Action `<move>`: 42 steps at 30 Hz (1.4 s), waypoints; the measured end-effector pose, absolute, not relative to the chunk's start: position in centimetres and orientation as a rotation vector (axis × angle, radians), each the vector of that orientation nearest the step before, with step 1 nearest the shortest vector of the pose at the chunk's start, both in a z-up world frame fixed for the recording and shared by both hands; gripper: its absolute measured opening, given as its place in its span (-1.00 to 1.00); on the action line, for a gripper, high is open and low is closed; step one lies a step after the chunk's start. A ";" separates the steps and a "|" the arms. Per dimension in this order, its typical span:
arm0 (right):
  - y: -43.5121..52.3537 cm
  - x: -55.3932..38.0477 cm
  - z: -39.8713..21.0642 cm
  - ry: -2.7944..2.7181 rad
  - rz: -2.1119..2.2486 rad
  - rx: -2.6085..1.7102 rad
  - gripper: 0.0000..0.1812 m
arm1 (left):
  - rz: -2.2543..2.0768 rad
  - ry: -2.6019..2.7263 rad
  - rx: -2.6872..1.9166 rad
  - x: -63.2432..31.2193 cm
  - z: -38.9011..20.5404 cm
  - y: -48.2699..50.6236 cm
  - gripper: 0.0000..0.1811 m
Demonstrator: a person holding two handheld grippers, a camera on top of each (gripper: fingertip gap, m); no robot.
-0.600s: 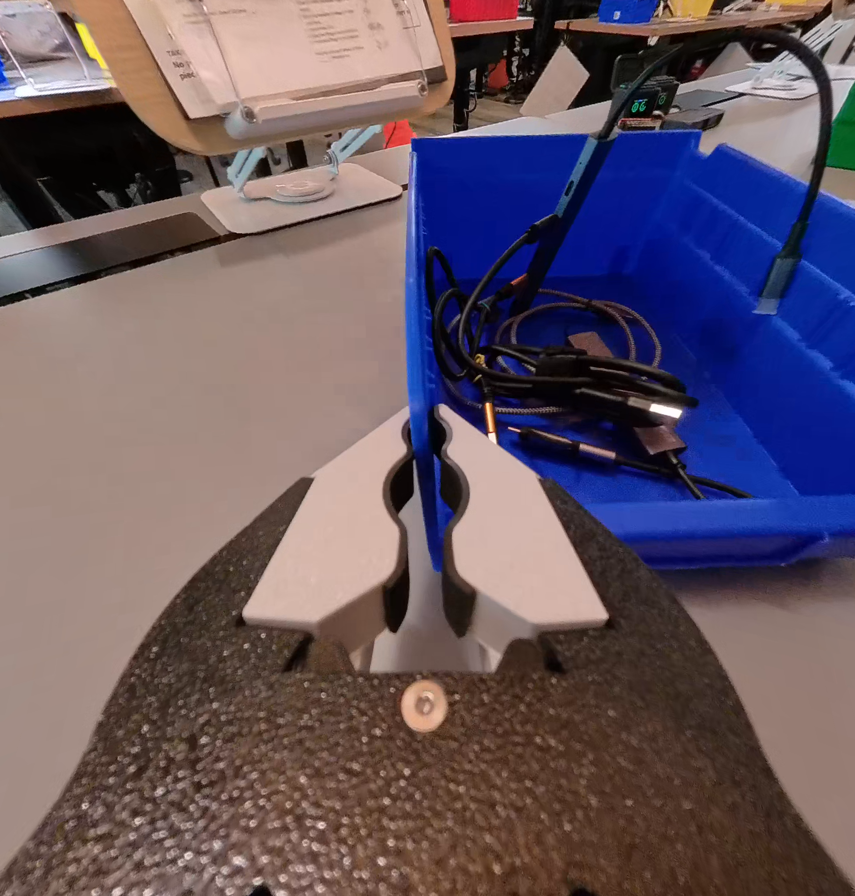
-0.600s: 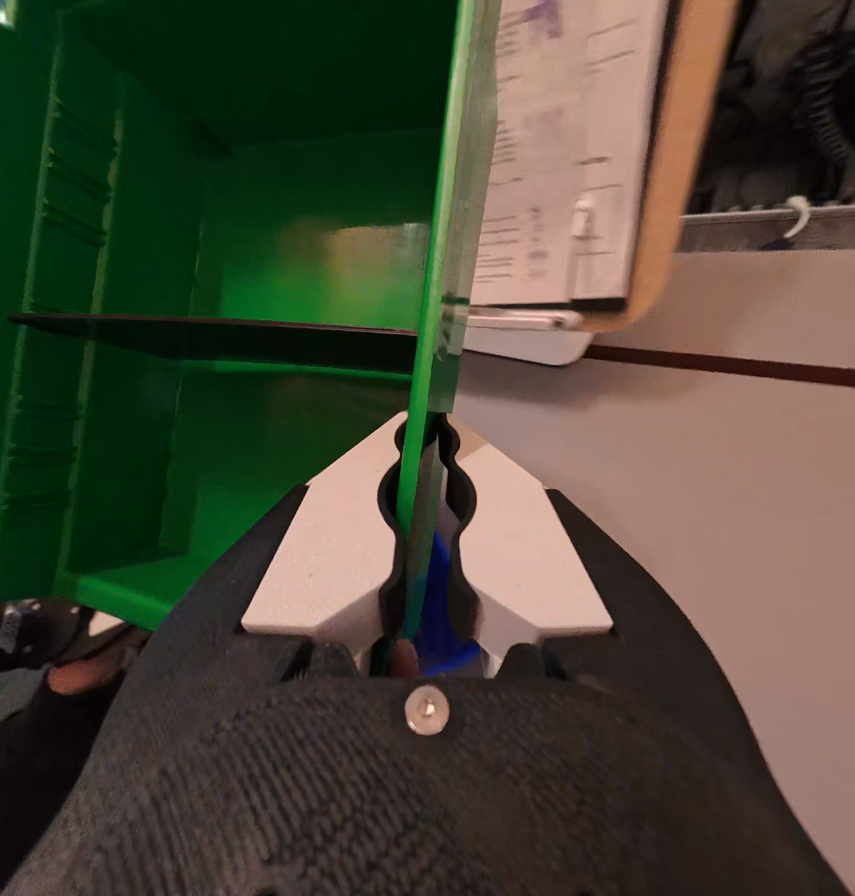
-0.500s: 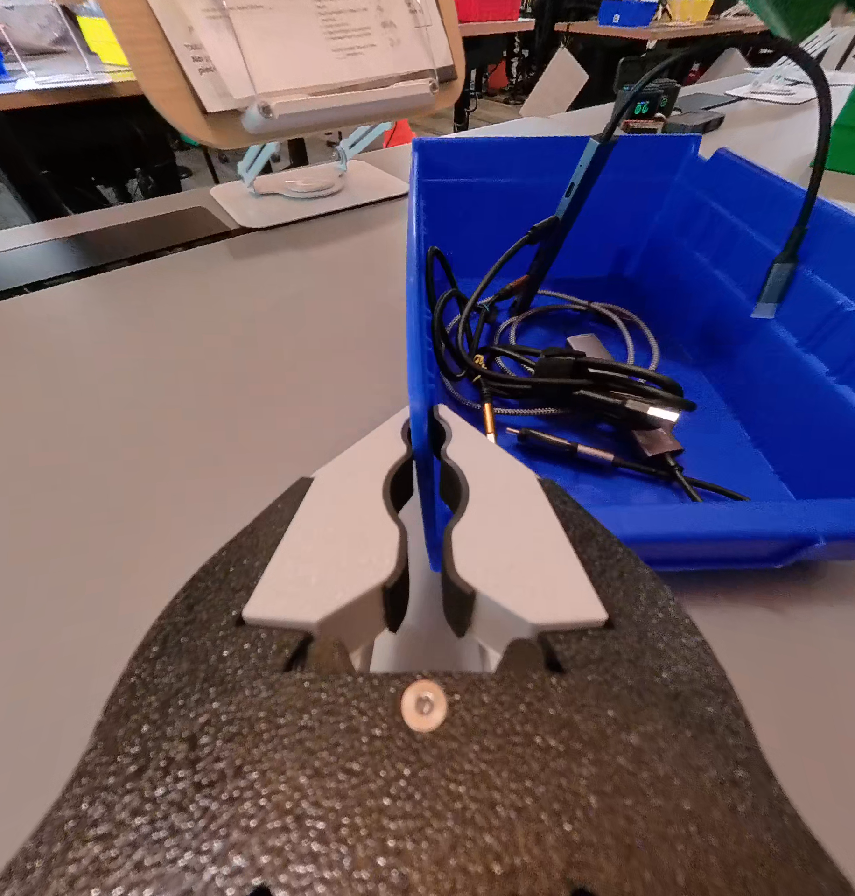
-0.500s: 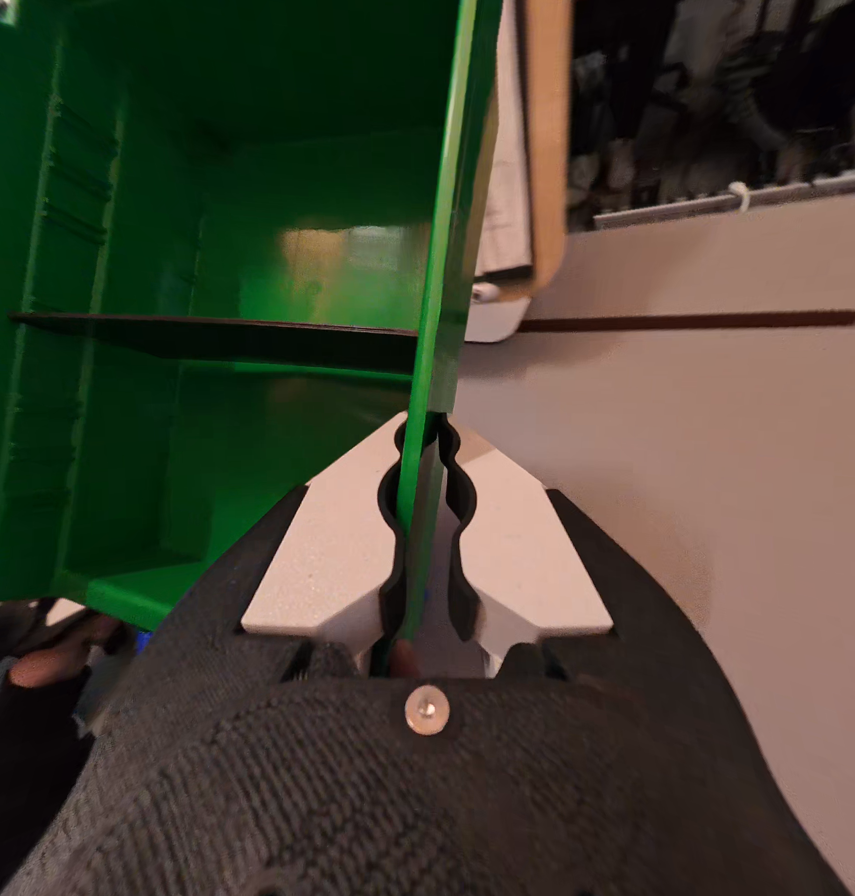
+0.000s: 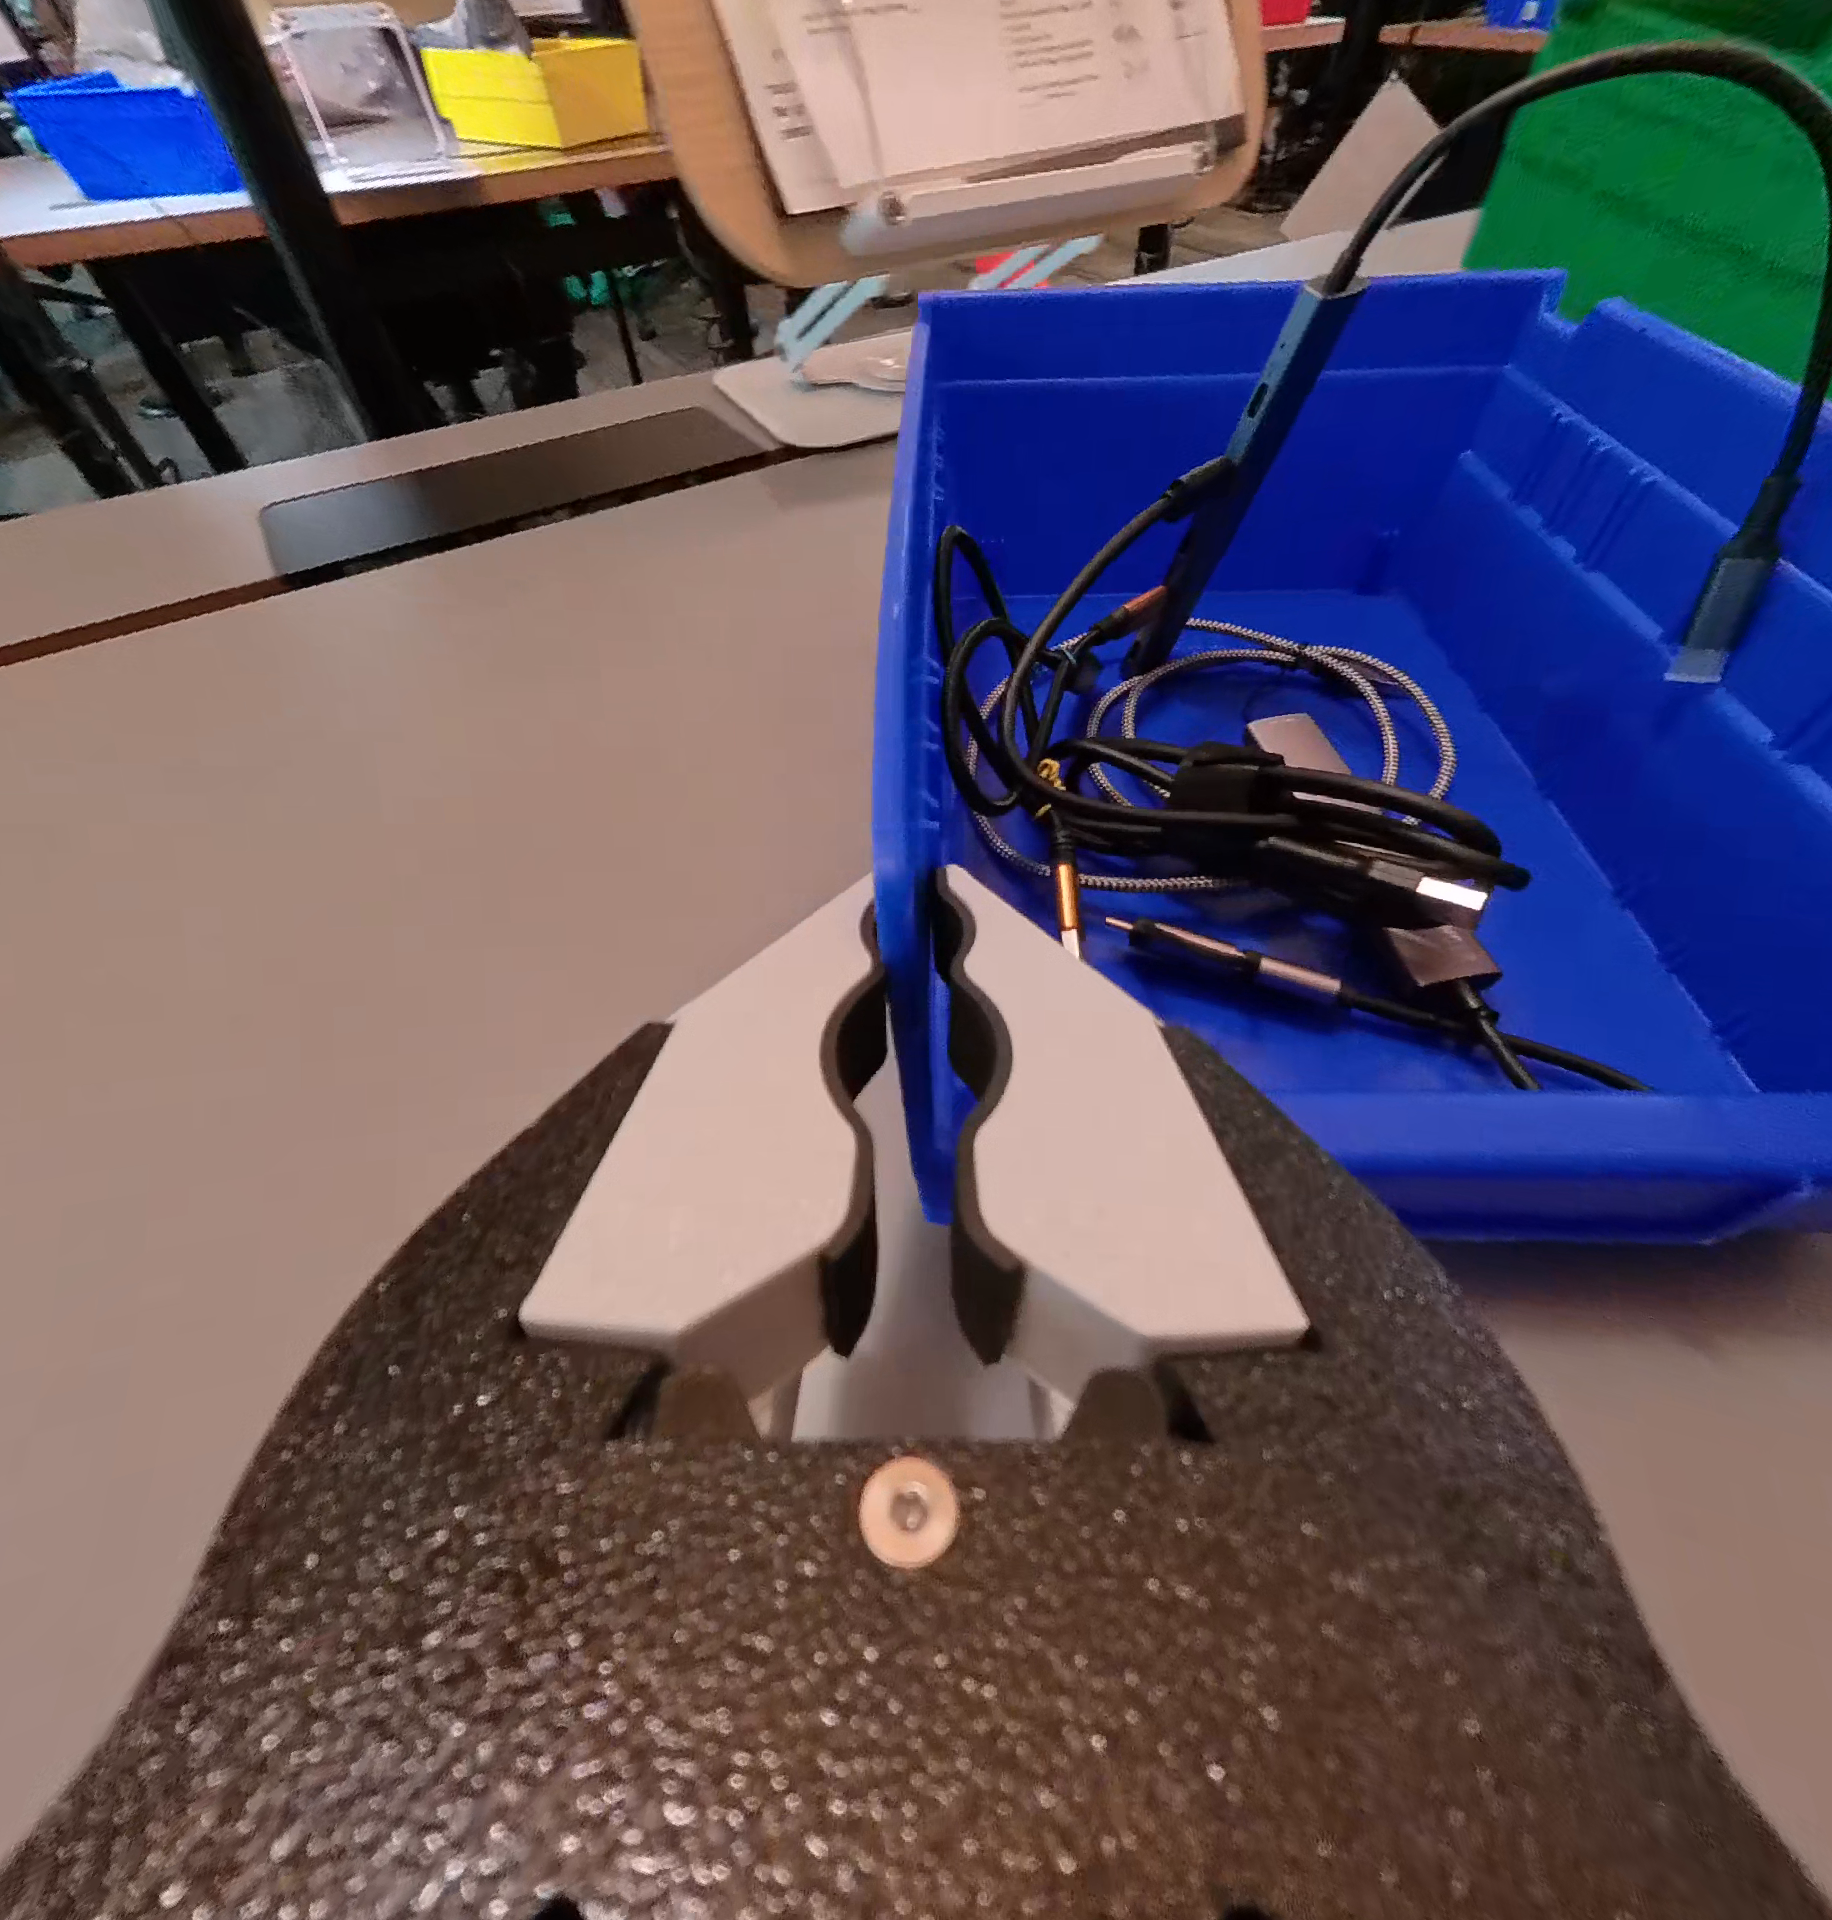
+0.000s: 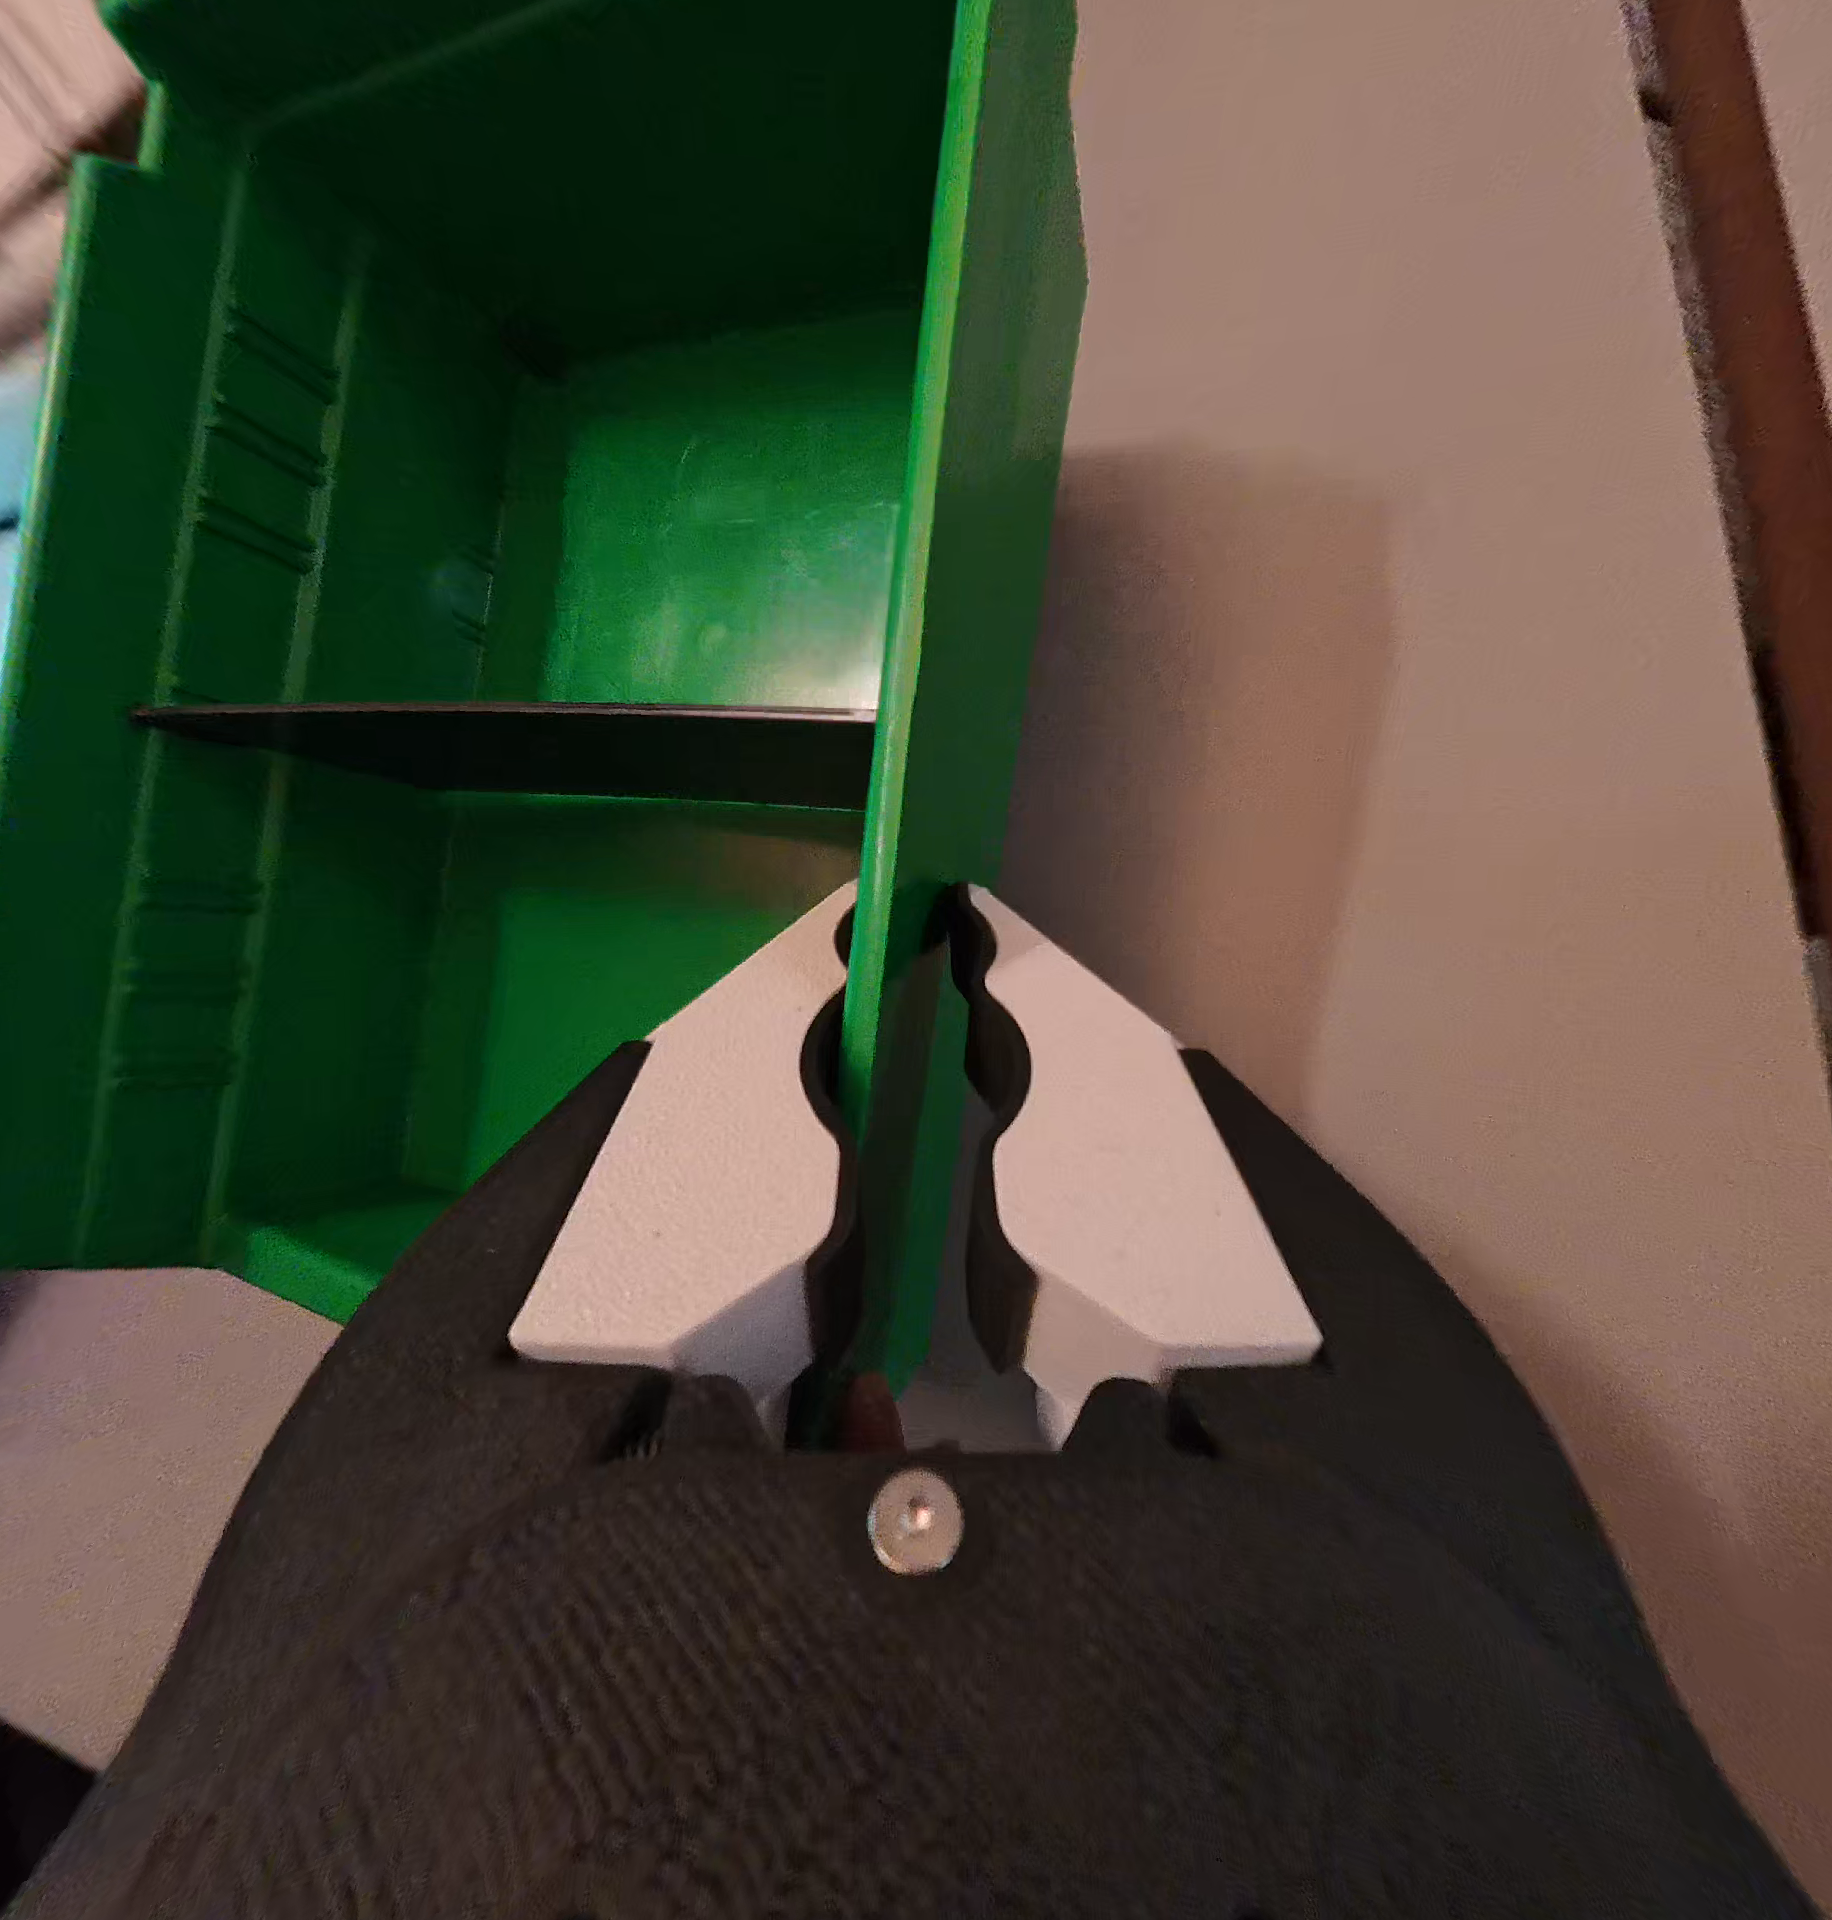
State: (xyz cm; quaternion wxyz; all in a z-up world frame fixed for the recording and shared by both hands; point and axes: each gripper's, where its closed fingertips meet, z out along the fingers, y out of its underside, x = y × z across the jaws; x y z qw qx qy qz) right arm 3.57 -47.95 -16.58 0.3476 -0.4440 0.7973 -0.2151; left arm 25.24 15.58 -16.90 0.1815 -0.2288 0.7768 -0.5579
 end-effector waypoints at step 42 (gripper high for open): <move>-40.3 4.1 -5.6 1.473 -1.268 -1.328 0.03 | -1.115 2.493 -0.456 31.0 -12.5 12.1 -0.51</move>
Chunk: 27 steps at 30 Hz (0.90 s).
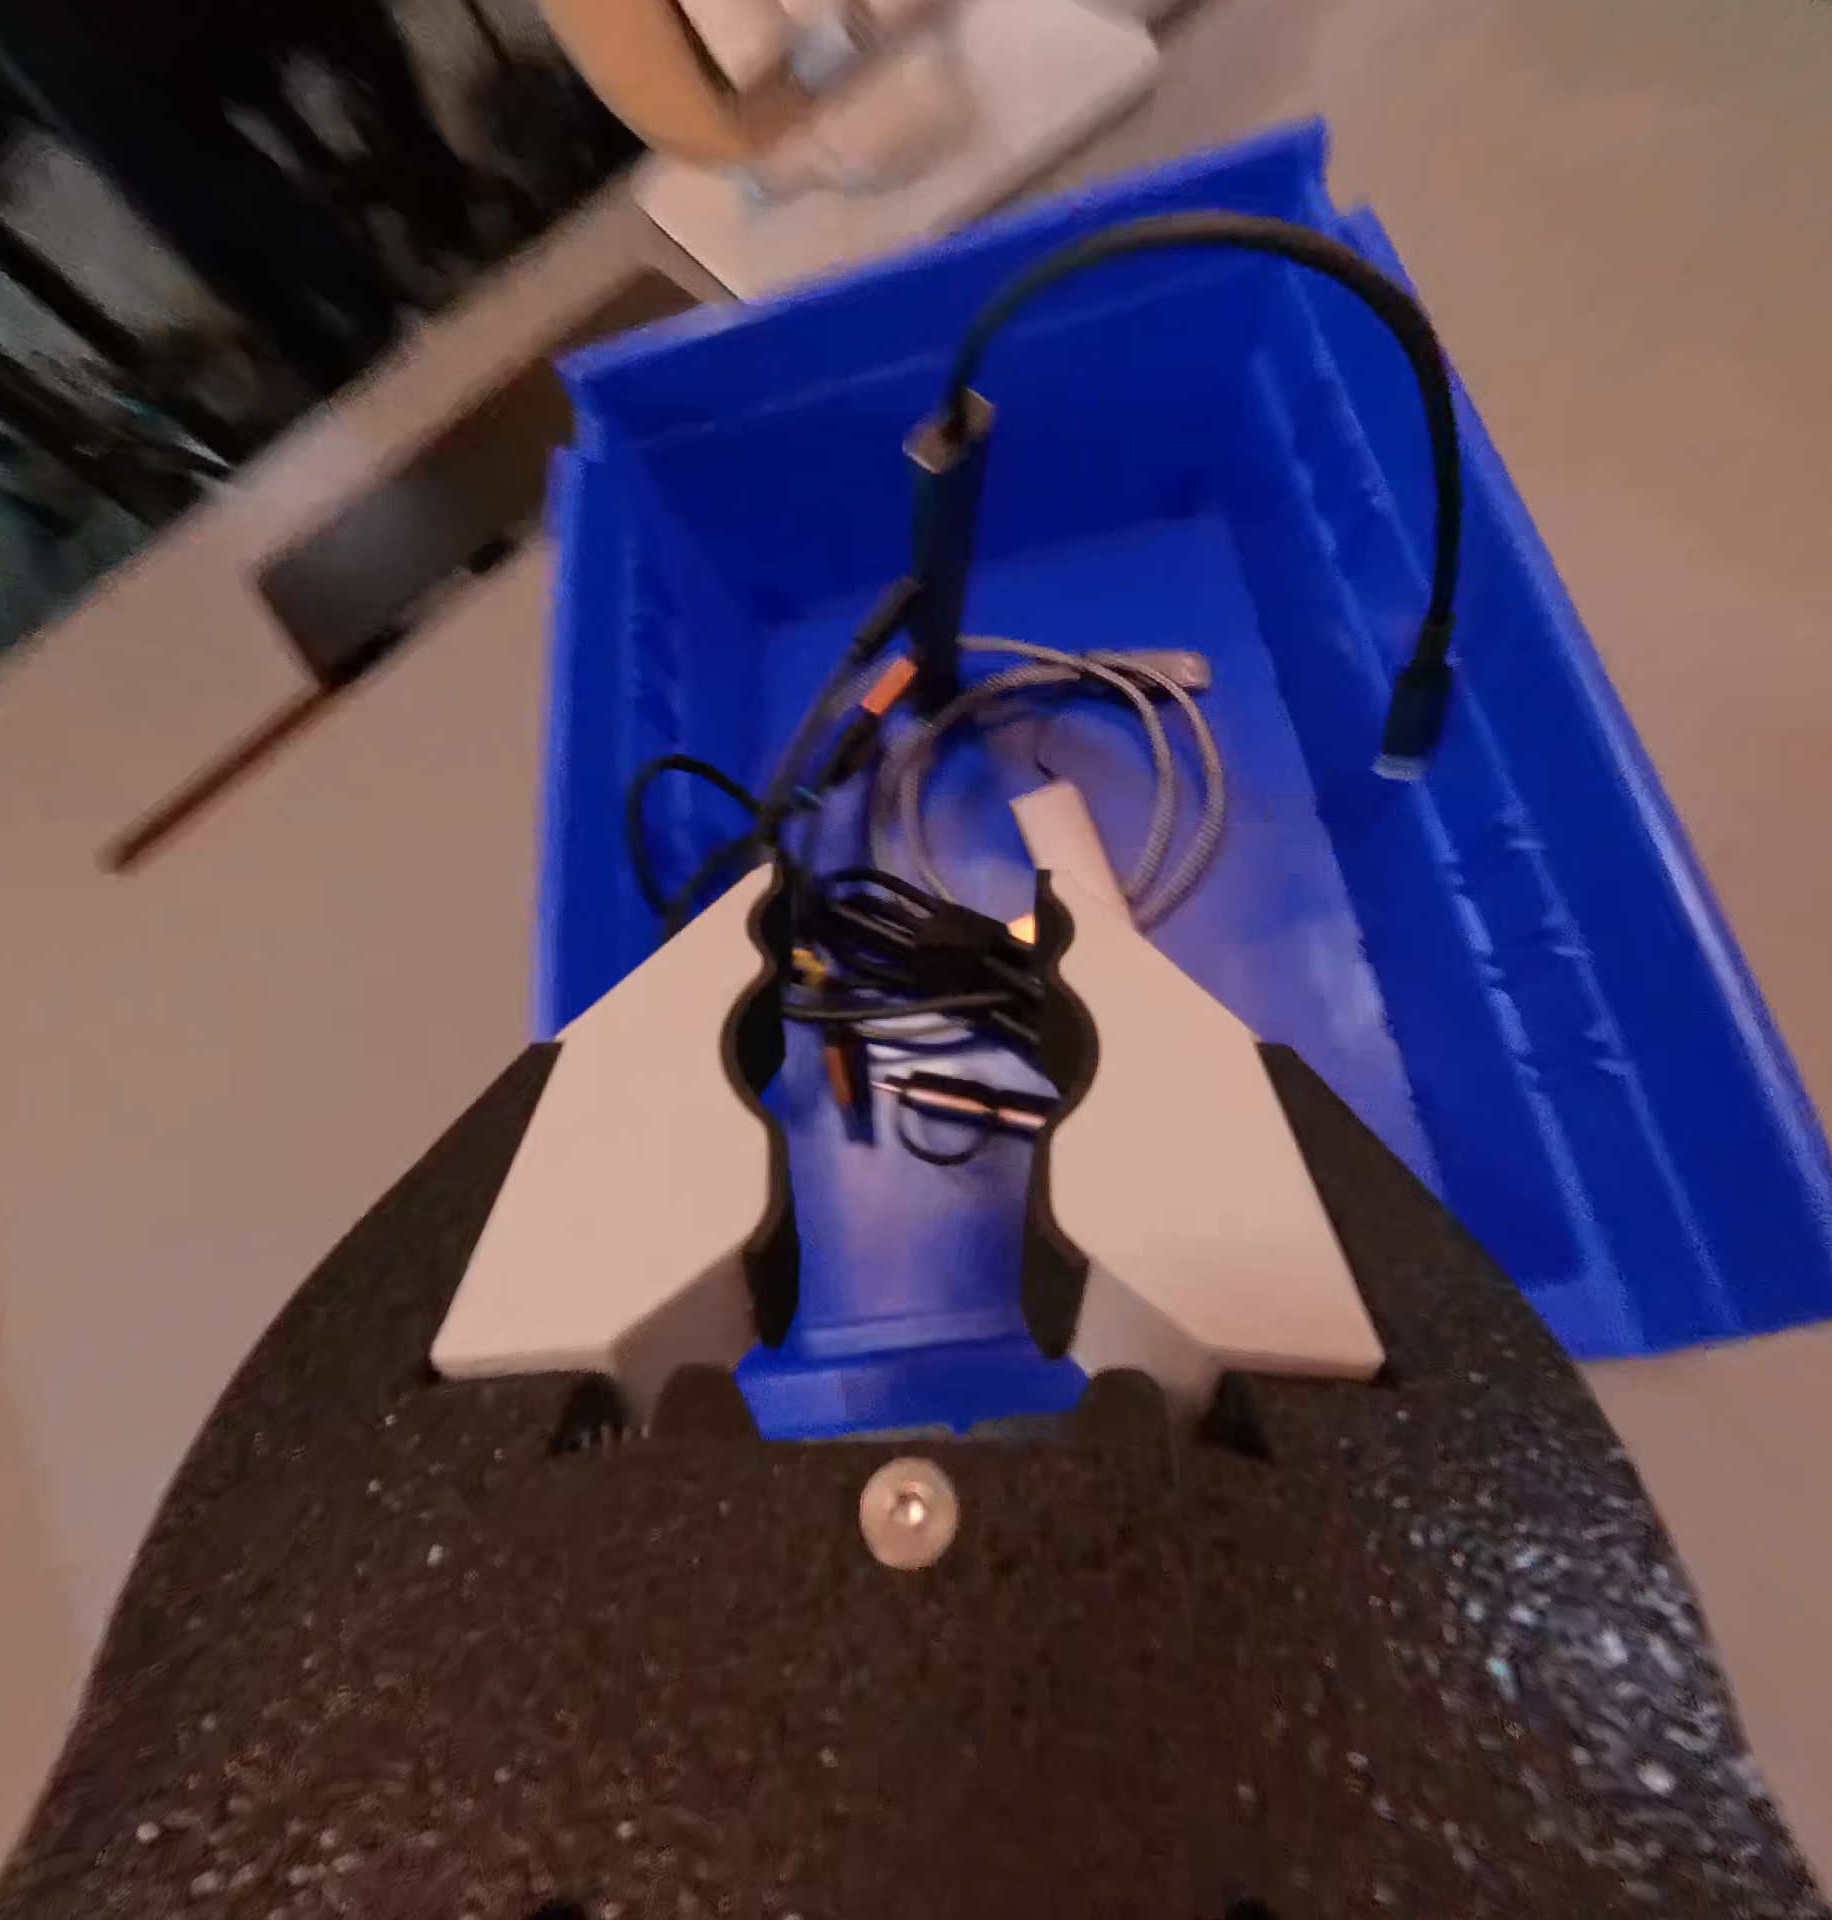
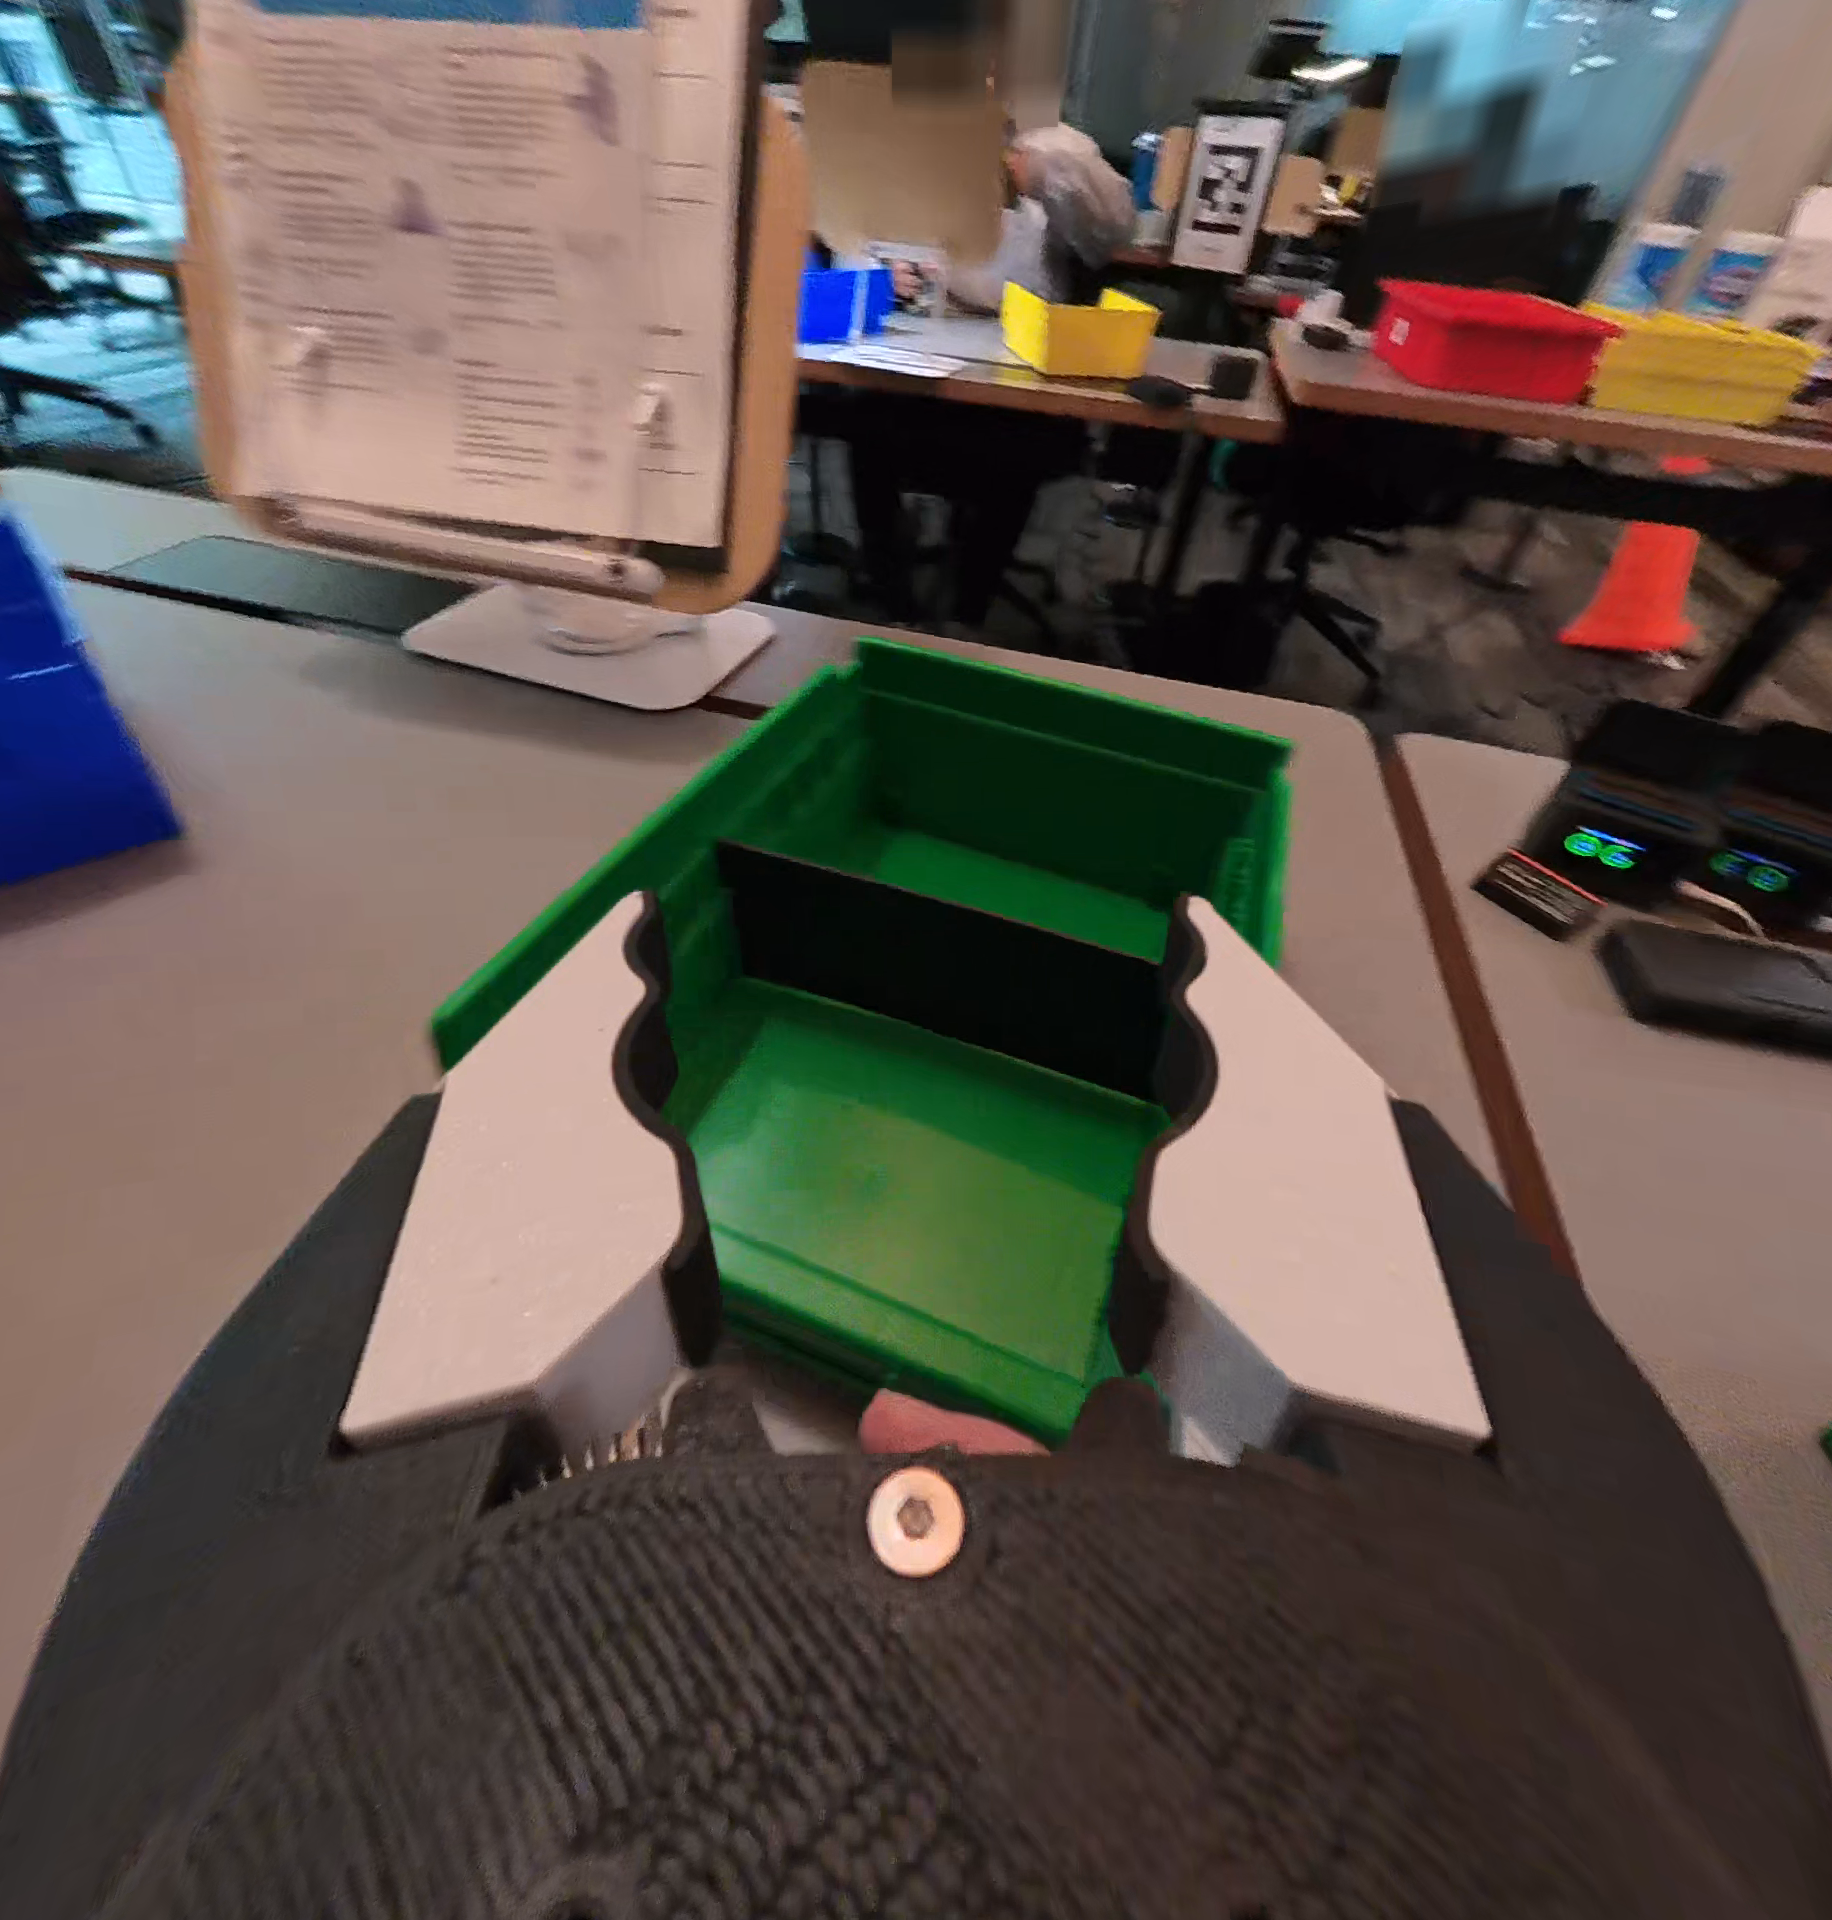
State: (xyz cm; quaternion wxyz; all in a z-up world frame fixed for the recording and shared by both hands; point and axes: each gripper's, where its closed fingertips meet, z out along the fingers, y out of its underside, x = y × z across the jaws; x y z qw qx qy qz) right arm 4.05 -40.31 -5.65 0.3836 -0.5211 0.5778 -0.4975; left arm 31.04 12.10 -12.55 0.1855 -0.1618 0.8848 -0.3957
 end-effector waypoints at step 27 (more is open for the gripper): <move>-31.2 1.4 -8.8 1.240 -1.225 -1.707 -0.14 | -1.090 2.314 -0.182 36.0 -6.7 2.3 -0.91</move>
